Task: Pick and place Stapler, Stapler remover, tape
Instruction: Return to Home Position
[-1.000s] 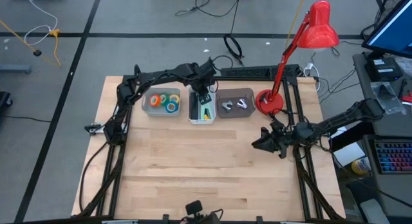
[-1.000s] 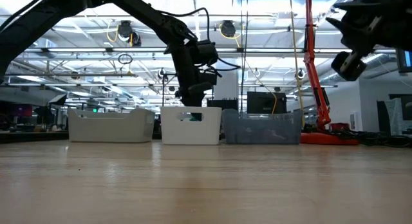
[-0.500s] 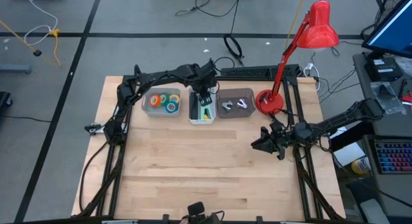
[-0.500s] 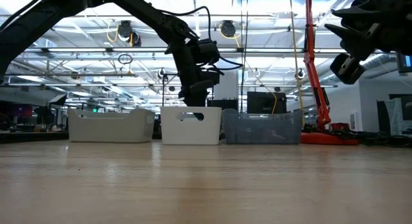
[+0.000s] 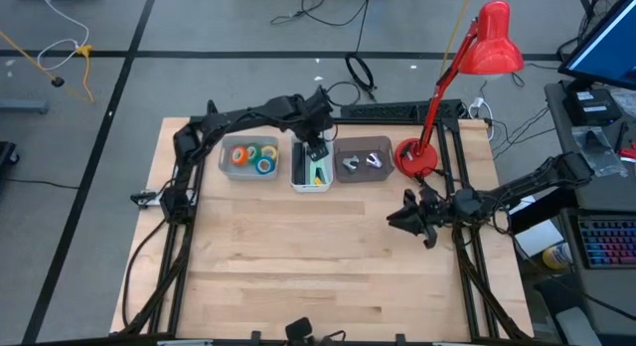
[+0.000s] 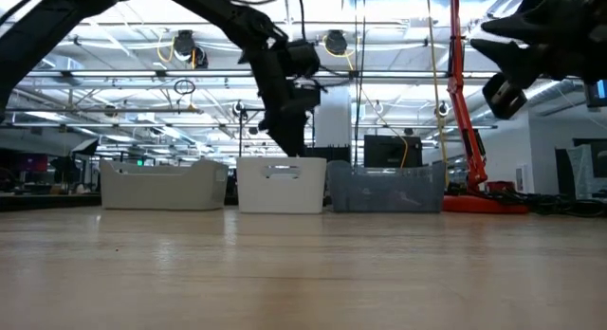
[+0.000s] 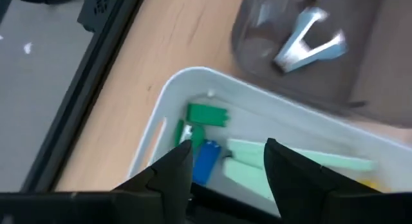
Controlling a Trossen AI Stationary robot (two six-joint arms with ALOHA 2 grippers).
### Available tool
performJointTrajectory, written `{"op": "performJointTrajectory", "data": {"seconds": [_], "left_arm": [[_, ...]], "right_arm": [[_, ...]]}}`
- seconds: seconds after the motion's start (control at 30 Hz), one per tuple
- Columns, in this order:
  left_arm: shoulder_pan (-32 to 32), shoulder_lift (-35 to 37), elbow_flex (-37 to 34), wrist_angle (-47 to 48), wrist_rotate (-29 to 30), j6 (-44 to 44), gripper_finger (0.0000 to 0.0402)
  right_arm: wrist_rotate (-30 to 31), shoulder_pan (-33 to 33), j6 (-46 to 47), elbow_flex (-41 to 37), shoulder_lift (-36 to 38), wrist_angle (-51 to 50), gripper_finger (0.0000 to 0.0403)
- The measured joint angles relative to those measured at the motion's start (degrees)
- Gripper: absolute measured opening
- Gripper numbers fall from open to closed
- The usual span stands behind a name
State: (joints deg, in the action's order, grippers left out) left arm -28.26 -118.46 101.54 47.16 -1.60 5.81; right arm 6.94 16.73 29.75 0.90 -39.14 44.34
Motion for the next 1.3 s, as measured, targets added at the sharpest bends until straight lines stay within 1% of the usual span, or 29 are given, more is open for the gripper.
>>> {"op": "performJointTrajectory", "data": {"seconds": [0.1,0.23,0.33,0.5,0.6,0.67,0.77,0.9,1.13,1.3], "left_arm": [[0.4,3.2,0.0,1.3,-1.8,-3.5,0.0191],[1.5,8.3,0.0,3.9,-3.9,-7.7,0.0191],[3.0,12.2,0.0,6.3,-3.9,-9.9,0.0191],[6.8,18.7,0.0,8.7,-3.1,-9.2,0.0191],[8.9,22.3,-0.8,9.0,-2.9,-9.1,0.0191],[9.9,24.9,-2.6,8.7,-2.9,-9.4,0.0191],[10.9,29.2,-7.9,4.7,-3.7,-11.0,0.0191],[11.9,37.3,-18.8,-4.2,-6.2,-13.6,0.0191],[13.6,54.3,-36.8,-13.3,-5.9,-19.2,0.0191],[15.8,66.8,-49.1,-21.9,-5.9,-20.2,0.0191]], "right_arm": [[0.7,-1.3,-4.4,0.0,0.0,0.0,0.0073],[-0.5,-5.1,-5.5,0.0,0.0,-0.1,0.0073],[-5.3,-9.0,-6.5,0.0,0.0,-0.6,0.0073],[-12.3,-16.3,-5.3,0.3,0.1,-1.9,0.0073],[-17.2,-20.6,-4.9,1.8,0.4,-5.0,0.0073],[-20.3,-23.1,-5.1,3.1,0.9,-7.6,0.0073],[-24.7,-26.3,-5.3,4.3,1.6,-11.9,0.0073],[-28.1,-29.1,-4.5,4.4,3.3,-12.9,0.0073],[-28.3,-32.2,-4.0,3.5,8.5,-13.4,0.0073],[-28.3,-34.2,-3.9,3.4,12.3,-16.1,0.0073]]}}
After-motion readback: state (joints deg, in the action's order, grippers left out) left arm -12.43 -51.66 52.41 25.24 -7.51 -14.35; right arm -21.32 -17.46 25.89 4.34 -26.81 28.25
